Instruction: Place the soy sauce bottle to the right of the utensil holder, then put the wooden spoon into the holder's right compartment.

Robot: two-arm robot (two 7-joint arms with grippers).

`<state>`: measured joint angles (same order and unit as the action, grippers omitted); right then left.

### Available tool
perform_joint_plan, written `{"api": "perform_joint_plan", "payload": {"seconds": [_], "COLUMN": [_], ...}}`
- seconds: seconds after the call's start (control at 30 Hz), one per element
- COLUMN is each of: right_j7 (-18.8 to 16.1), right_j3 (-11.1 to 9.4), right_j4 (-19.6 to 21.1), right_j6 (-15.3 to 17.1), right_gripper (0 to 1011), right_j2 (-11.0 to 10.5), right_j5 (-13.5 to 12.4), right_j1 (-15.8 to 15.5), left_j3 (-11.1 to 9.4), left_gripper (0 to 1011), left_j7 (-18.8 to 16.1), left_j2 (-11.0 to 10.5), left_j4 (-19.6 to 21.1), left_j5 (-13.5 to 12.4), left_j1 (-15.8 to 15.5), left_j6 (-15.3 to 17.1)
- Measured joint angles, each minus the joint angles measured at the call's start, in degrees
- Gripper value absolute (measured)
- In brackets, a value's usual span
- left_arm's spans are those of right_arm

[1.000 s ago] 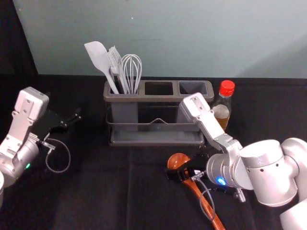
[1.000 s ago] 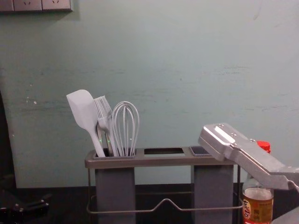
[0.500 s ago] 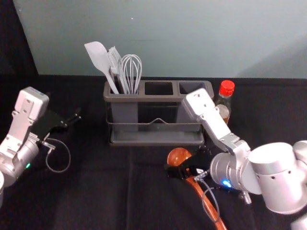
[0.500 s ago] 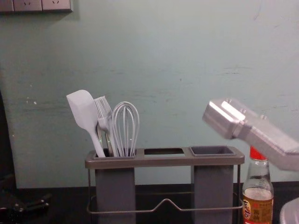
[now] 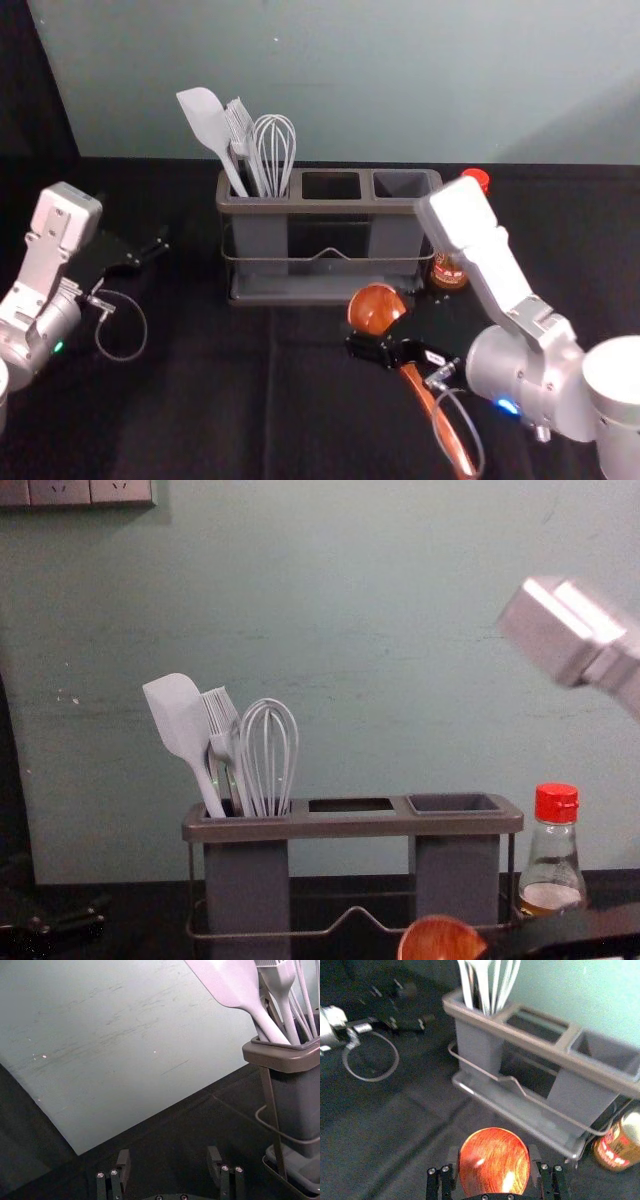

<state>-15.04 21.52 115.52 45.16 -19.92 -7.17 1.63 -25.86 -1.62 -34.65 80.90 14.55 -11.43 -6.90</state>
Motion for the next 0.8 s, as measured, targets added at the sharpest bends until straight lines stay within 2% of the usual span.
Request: {"api": "perform_joint_plan", "payload": {"seconds": [0.1,0.13,0.17,0.27,0.33,0.37,0.4,0.47,0.57,0.8], "right_j7": [-0.22,-0.22,-0.22,-0.33,-0.81,-0.81,-0.98,-1.19,-1.44,-1.46], "right_j3": [-1.38,-1.38,-2.13,-3.47,-5.34,-5.34,-6.14,-6.93,-7.57,-7.45], "right_j4": [1.87,1.87,2.43,2.95,3.09,3.09,2.96,2.67,2.23,2.22], "right_j6": [-6.07,-6.07,-9.09,-14.63,-22.26,-22.26,-25.04,-27.38,-27.8,-27.82], "right_gripper": [837,837,837,837,836,836,837,837,836,836], "right_j2": [-1.12,-1.12,-1.5,-2.15,-2.88,-2.88,-3.11,-3.28,-3.48,-3.43], "right_j5": [0.53,0.53,0.74,0.92,0.91,0.91,0.86,0.65,0.29,0.22], "right_j1": [-3.18,-3.18,-4.52,-6.82,-9.71,-9.71,-10.67,-11.52,-11.82,-11.76], "left_j3": [0.0,0.0,0.0,0.0,0.0,0.0,0.0,0.0,0.0,0.0], "left_gripper": [1005,1005,1005,1005,1005,1005,1005,1005,1005,1005], "left_j7": [0.0,0.0,0.0,0.0,0.0,0.0,0.0,0.0,0.0,0.0], "left_j2": [0.0,0.0,0.0,0.0,0.0,0.0,0.0,0.0,0.0,0.0], "left_j4": [0.0,0.0,0.0,0.0,0.0,0.0,0.0,0.0,0.0,0.0], "left_j5": [0.0,0.0,0.0,0.0,0.0,0.0,0.0,0.0,0.0,0.0], "left_j1": [0.0,0.0,0.0,0.0,0.0,0.0,0.0,0.0,0.0,0.0], "left_j6": [0.0,0.0,0.0,0.0,0.0,0.0,0.0,0.0,0.0,0.0]}}
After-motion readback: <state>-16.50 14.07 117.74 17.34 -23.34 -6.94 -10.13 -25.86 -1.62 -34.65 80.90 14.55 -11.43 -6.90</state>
